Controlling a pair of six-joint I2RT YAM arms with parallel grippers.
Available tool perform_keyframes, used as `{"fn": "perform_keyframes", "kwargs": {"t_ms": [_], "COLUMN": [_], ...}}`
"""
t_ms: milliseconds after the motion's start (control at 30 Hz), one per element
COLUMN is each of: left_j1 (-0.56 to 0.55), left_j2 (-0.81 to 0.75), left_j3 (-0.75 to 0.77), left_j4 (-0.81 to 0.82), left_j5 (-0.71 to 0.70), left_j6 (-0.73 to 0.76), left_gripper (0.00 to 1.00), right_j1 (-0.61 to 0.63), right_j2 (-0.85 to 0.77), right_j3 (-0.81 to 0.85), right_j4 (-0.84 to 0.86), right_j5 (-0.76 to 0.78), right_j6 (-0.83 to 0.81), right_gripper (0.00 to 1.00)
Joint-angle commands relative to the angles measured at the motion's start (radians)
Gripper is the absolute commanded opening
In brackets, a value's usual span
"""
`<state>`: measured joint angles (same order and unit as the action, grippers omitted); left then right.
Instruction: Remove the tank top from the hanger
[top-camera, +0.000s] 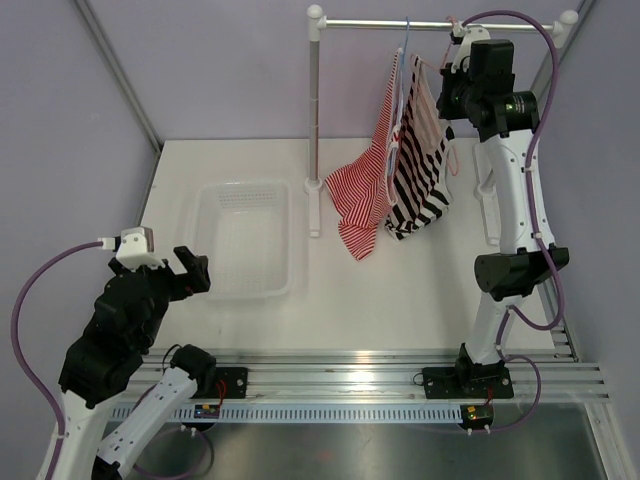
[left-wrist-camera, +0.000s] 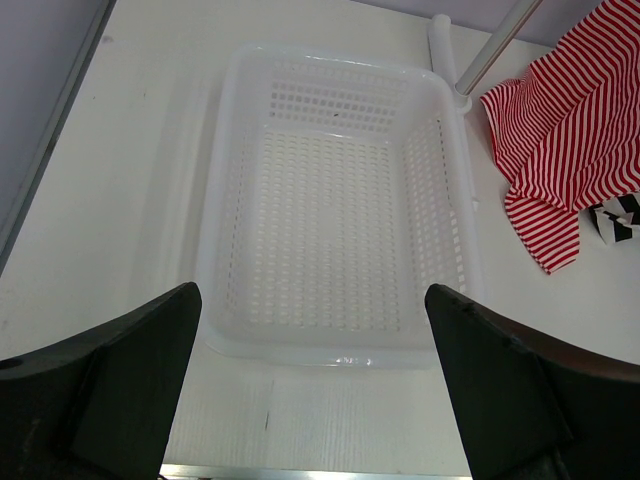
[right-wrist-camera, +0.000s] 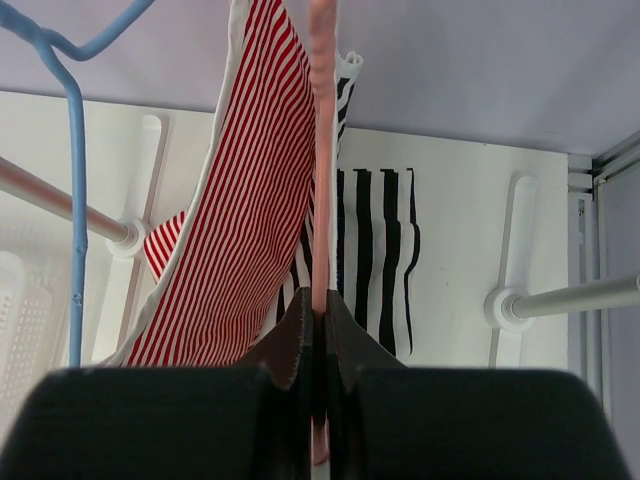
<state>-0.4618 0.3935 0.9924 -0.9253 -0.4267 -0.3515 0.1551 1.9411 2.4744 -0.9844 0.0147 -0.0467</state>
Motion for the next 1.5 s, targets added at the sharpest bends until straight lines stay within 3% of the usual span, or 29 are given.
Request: {"fn": "perform_keyframes", "kwargs": {"t_ms": [0, 367, 533, 700, 833, 1033, 1233, 1367, 1467], "left_j1": [-0.006, -0.006, -0.006, -0.008, -0.009, -0.009, -0.014, -0.101, -0.265], "left_j2": [-0.007, -0.016, -0.013, 0.007, 0.048, 0.162, 0.333, 0.464, 0.548], "left_j3": [-0.003, -0.001, 0.006, 0.025, 0.049, 0.117, 0.201, 0.270, 0.342], "left_j4": [0.046, 0.037, 0.034, 0.031, 0.046, 0.077, 0.218, 0.324, 0.390], "left_j5": [-0.017, -0.020, -0.018, -0.004, 0.034, 0.172, 0.477, 0.543, 0.433], "left_j6": [0.009, 0.005, 0.006, 0.014, 0.029, 0.043, -0.006, -0.059, -0.052], "left_gripper": [0.99, 0.99, 0.99, 0.99, 0.99, 0.99, 0.99, 0.99, 0.99], "right_j1": [0.001, 0.001, 0.003, 0.001, 0.001, 0.003, 0.009, 0.040, 0.087], "right_j2": [-0.085, -0.157, -0.257, -0.359, -0.513, -0.757, -0.939, -1.056, -1.114], "right_j3": [0.001, -0.018, -0.120, -0.187, -0.348, -0.480, -0.541, -0.643, -0.655], "right_j4": [0.119, 0.144, 0.130, 0.014, 0.004, -0.155, -0.326, -0.327, -0.365], "right_j5": [-0.010, 0.053, 0.082, 0.084, 0.080, 0.113, -0.047, -0.217, -0.208], "right_j6": [0.025, 0.041, 0.076, 0.123, 0.174, 0.202, 0.194, 0.192, 0.206], "right_gripper": [0.00, 0.00, 0.00, 0.00, 0.00, 0.00, 0.00, 0.00, 0.00]}}
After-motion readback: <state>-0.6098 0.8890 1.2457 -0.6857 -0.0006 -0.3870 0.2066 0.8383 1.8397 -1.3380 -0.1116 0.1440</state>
